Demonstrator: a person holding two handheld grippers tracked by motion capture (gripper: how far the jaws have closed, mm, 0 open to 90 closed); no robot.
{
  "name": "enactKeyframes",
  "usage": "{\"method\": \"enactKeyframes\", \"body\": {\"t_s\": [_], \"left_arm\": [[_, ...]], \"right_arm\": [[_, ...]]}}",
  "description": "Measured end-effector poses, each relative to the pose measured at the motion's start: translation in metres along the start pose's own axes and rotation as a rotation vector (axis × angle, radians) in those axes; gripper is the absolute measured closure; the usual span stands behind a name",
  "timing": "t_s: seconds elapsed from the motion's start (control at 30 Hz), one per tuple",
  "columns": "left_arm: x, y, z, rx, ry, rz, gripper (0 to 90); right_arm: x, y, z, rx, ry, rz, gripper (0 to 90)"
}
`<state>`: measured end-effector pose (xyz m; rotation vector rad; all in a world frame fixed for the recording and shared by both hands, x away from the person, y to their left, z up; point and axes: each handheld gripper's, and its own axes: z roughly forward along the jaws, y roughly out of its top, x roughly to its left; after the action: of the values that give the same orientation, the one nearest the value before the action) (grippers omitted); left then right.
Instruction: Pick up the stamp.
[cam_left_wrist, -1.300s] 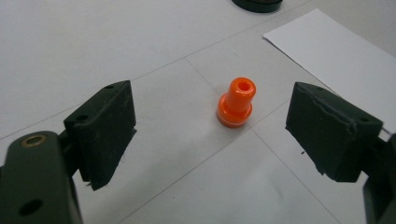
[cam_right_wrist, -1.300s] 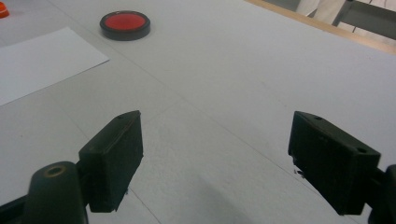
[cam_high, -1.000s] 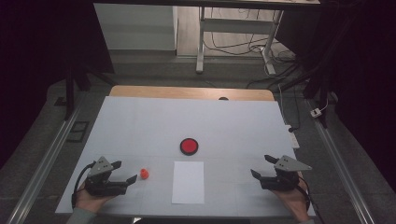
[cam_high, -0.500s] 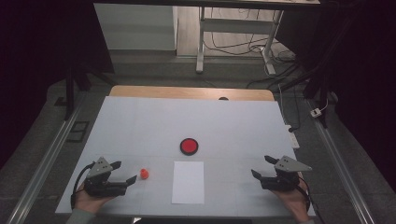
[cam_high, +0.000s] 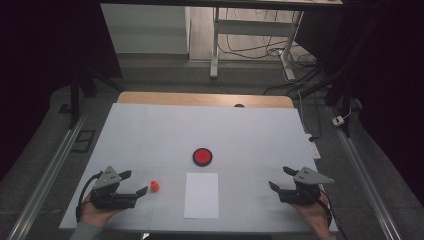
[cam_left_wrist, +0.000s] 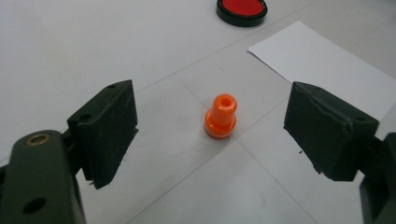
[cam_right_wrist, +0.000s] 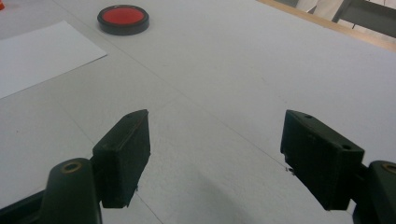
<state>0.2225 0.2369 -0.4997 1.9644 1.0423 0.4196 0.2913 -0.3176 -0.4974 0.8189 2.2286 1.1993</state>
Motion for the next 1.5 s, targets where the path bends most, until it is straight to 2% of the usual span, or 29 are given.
{"method": "enactKeyframes", "body": {"t_s": [0.27,0.5,0.97,1.1,1.5], "left_arm": [[-0.005,0.011,0.004,0.006,-0.018,0.038,18.1],[-0.009,0.02,0.016,0.026,-0.041,0.061,18.7],[-0.005,0.03,0.053,0.125,-0.051,0.115,19.9],[-0.004,0.028,0.055,0.142,-0.046,0.117,21.3],[0.0,0.014,0.055,0.179,-0.053,0.107,33.7]], "right_arm": [[0.001,0.001,0.0,0.001,-0.004,0.003,24.2],[0.001,0.001,0.002,0.009,0.001,0.01,24.5],[0.003,0.001,0.005,0.014,0.004,0.013,25.1],[0.004,0.002,0.005,0.014,-0.001,0.012,25.3],[0.004,0.0,0.005,0.019,0.004,0.01,25.4]]}}
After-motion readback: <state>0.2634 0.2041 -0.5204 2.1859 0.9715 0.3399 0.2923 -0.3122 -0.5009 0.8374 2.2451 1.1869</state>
